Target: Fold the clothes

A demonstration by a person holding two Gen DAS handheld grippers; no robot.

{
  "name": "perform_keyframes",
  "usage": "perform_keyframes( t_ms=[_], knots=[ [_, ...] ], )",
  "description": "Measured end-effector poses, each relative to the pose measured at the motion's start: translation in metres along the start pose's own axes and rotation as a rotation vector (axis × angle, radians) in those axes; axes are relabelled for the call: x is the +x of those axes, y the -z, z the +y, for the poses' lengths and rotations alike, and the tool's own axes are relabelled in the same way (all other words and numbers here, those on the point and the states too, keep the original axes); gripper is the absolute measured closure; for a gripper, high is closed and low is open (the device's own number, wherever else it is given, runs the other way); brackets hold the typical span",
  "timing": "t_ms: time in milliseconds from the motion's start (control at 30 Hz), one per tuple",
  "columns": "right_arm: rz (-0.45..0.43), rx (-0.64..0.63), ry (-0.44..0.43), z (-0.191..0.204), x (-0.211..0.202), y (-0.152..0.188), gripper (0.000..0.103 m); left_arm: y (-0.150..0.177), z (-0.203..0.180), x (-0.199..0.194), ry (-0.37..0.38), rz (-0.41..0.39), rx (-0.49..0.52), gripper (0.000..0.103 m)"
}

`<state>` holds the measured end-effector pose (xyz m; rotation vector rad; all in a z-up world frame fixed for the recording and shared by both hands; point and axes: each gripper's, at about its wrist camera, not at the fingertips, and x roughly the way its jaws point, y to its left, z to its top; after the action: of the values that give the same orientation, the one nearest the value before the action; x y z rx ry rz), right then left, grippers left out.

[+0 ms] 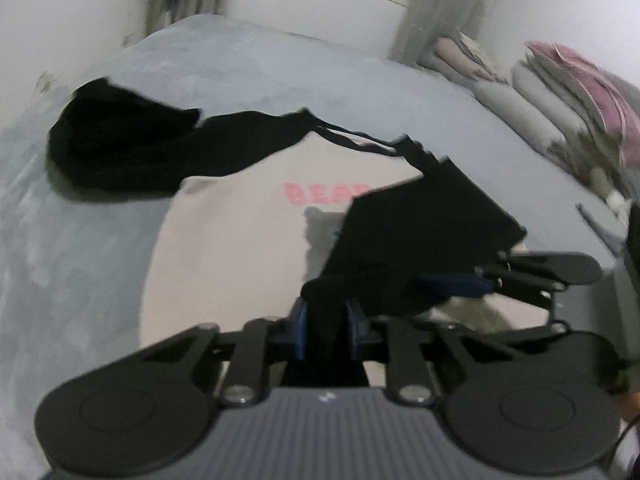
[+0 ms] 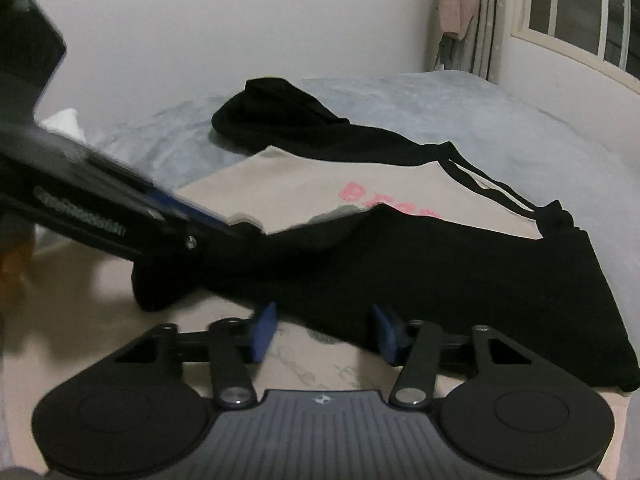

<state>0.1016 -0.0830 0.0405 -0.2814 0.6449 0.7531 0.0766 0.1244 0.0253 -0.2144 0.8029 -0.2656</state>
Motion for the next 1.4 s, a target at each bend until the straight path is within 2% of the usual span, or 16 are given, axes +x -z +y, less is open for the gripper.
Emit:
perform_keyframes(
  t_ms=[33, 167, 233, 333, 467, 533, 600, 667, 733, 800, 933, 1033, 1133, 1267, 1333, 1400],
  knots=[
    [-0.009, 0.018, -0.01, -0.003, -0.005, -0.002, 0.097, -0.002, 0.007, -0.009, 0.019, -0.027, -0.048, 0.087],
    [-0.051, 0.074, -0.033, -0.014, -0.029, -0.01, 0.097, -0.008, 0.031, -0.053, 0.084, -0.155, -0.191, 0.089],
    [-0.067, 0.097, -0.038, -0.018, -0.041, -0.012, 0.097, -0.005, 0.04, -0.066, 0.121, -0.186, -0.238, 0.089],
    [-0.034, 0.107, -0.059, -0.022, -0.051, -0.012, 0.097, 0.005, 0.049, -0.067, 0.105, -0.165, -0.265, 0.087],
    [0.086, 0.057, -0.167, -0.017, -0.045, -0.001, 0.096, 0.013, 0.054, -0.065, 0.071, -0.13, -0.275, 0.085],
    [0.115, 0.037, -0.177, -0.013, -0.043, 0.004, 0.093, 0.012, 0.054, -0.071, 0.048, -0.158, -0.26, 0.079],
    [0.105, 0.052, -0.188, -0.014, -0.045, 0.003, 0.089, 0.007, 0.045, -0.075, 0.023, -0.188, -0.205, 0.063],
    [0.064, 0.067, -0.205, -0.019, -0.054, 0.0, 0.077, 0.006, 0.032, -0.072, 0.024, -0.175, -0.133, 0.048],
    [0.025, 0.089, -0.184, -0.028, -0.063, -0.002, 0.055, 0.006, 0.018, -0.06, 0.024, -0.133, -0.081, 0.046],
    [-0.007, 0.126, -0.105, -0.044, -0.07, -0.002, 0.05, 0.008, 0.007, -0.045, 0.037, -0.082, -0.051, 0.044],
    [-0.09, 0.336, 0.102, -0.109, -0.08, 0.004, 0.049, 0.016, -0.002, -0.02, 0.027, 0.008, -0.024, 0.043],
    [-0.123, 0.482, 0.173, -0.158, -0.077, 0.008, 0.049, 0.019, 0.001, -0.018, 0.042, 0.026, -0.028, 0.043],
    [-0.076, 0.48, 0.157, -0.189, -0.053, -0.008, 0.049, 0.018, 0.003, -0.021, 0.051, 0.017, -0.015, 0.041],
    [0.003, 0.449, 0.134, -0.214, -0.009, -0.046, 0.049, 0.013, 0.004, -0.022, 0.057, 0.008, 0.002, 0.033],
    [0.073, 0.451, 0.075, -0.217, 0.017, -0.057, 0.049, 0.011, 0.002, -0.021, 0.057, 0.007, 0.019, 0.033],
    [0.169, 0.36, 0.06, -0.202, 0.039, -0.059, 0.053, 0.011, 0.001, -0.021, 0.045, 0.004, 0.037, 0.03]
  ],
)
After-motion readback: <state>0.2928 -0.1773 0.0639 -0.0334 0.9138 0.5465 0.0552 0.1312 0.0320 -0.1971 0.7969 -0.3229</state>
